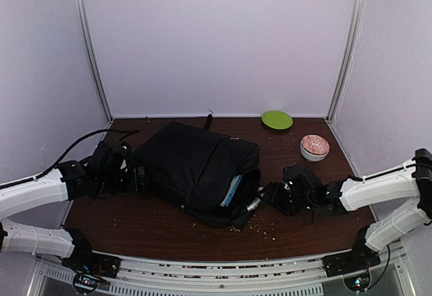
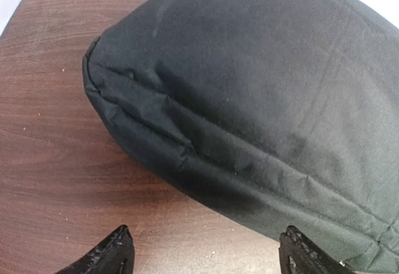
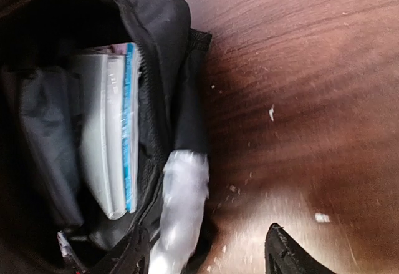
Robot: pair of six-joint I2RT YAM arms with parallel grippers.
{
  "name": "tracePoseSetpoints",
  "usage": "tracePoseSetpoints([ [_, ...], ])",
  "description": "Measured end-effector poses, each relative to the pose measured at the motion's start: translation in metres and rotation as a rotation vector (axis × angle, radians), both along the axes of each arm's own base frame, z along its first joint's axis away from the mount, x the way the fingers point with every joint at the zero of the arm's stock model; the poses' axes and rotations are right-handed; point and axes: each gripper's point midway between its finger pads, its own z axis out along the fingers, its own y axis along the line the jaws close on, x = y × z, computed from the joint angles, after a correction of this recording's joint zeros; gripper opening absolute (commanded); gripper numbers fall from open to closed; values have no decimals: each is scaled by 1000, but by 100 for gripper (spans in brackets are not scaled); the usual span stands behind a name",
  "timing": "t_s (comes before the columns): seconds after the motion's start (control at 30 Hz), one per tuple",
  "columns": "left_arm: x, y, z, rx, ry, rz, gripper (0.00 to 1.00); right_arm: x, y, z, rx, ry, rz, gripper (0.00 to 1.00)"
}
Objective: Pack the student bag
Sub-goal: Adjust the student bag at the center of the board.
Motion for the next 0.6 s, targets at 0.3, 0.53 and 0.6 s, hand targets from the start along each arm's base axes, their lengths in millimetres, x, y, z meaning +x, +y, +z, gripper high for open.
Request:
tracePoseSetpoints([
  [0.3,0,4,19,-54,-70,11,82,29,23,-30,-50,64,51,19],
  [0.53,-6,10,18,-58,-88,15,80,60,28,-36,-97,92,83,0],
  [0.6,-6,11,19,-60,-94,16,80,73,28,-33,-126,85,95,0],
])
